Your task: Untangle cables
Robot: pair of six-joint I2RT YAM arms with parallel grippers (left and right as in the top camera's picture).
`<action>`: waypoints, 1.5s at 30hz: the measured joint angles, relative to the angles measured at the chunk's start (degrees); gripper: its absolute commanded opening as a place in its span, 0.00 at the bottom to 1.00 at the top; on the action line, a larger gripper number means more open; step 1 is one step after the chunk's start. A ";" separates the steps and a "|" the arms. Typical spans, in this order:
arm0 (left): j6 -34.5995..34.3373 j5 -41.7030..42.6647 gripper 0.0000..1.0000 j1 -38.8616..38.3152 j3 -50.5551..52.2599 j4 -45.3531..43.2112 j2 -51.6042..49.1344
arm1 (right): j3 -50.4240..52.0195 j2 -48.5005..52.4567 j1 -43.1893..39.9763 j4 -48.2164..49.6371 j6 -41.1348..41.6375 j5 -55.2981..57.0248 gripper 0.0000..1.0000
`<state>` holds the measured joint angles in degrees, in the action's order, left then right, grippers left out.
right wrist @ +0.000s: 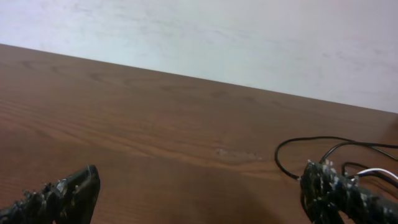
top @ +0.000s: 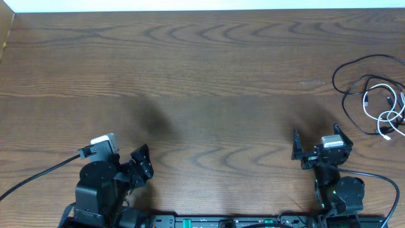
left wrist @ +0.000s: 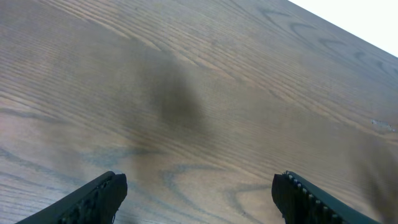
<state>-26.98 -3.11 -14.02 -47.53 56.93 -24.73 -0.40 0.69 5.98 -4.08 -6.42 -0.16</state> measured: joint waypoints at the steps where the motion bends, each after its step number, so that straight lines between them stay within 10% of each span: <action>1: 0.00 0.00 0.81 0.00 0.00 -0.02 0.00 | 0.00 0.00 -0.04 0.02 -0.15 0.02 0.99; 45: 0.00 0.00 0.81 0.00 0.00 -0.02 0.00 | 0.00 0.00 -2.27 0.42 7.48 4.74 0.99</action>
<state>-26.98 -3.11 -14.02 -47.53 56.90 -24.73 -0.40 0.69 3.70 -3.66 1.06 4.58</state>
